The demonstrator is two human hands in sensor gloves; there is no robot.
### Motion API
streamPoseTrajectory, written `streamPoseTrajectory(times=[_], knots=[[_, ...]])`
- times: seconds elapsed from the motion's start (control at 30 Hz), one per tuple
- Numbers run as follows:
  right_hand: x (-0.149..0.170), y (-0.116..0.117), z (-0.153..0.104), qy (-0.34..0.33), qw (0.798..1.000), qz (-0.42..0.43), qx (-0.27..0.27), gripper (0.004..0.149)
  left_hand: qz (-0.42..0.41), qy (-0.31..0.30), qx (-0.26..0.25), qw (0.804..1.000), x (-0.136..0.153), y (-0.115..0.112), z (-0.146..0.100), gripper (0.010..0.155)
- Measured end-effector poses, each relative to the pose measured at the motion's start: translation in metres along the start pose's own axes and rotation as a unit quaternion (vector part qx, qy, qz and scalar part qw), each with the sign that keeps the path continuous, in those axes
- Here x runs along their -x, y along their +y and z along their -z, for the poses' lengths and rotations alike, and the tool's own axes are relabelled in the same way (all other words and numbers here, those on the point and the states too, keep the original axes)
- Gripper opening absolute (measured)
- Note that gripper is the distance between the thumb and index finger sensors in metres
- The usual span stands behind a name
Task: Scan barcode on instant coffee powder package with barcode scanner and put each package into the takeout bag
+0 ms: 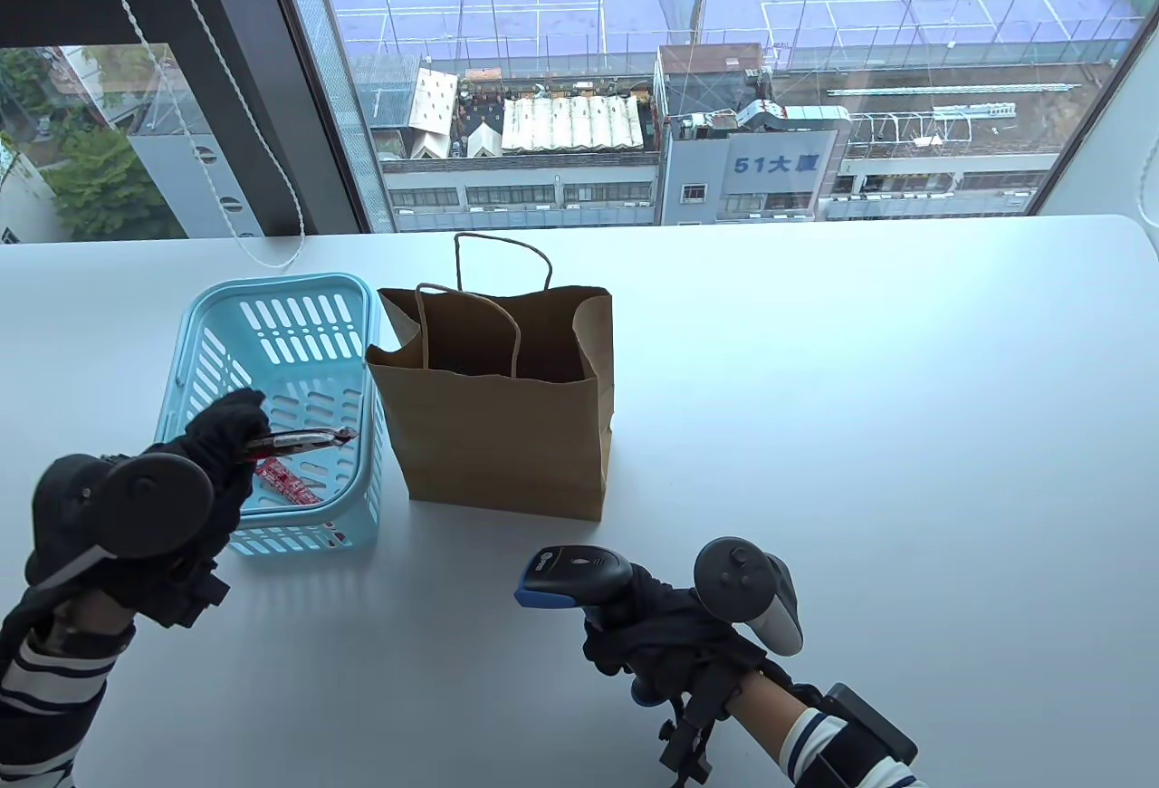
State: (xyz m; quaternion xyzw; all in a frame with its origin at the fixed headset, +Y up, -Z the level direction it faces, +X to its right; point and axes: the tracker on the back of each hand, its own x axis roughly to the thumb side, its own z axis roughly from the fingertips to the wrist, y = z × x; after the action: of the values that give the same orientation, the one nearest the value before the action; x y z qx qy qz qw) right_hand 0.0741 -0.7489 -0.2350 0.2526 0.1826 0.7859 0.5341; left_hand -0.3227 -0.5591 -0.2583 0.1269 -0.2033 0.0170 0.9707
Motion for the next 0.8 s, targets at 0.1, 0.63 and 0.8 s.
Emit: streamPoseTrajectory(times=[0.1, 0.63, 0.8], knots=[[0.000, 0.001, 0.000, -0.002, 1.000, -0.002, -0.002, 0.064, 0.048, -0.015, -0.028, 0.998, -0.020, -0.015, -0.006, 0.045], [-0.003, 0.003, -0.005, 0.035, 0.999, -0.012, 0.017, 0.062, 0.109, -0.116, -0.017, 0.987, -0.083, -0.105, -0.032, 0.044], [-0.008, 0.005, -0.003, -0.045, 0.998, 0.007, 0.045, 0.064, 0.181, -0.157, -0.054, 0.969, -0.100, -0.121, -0.043, 0.045]])
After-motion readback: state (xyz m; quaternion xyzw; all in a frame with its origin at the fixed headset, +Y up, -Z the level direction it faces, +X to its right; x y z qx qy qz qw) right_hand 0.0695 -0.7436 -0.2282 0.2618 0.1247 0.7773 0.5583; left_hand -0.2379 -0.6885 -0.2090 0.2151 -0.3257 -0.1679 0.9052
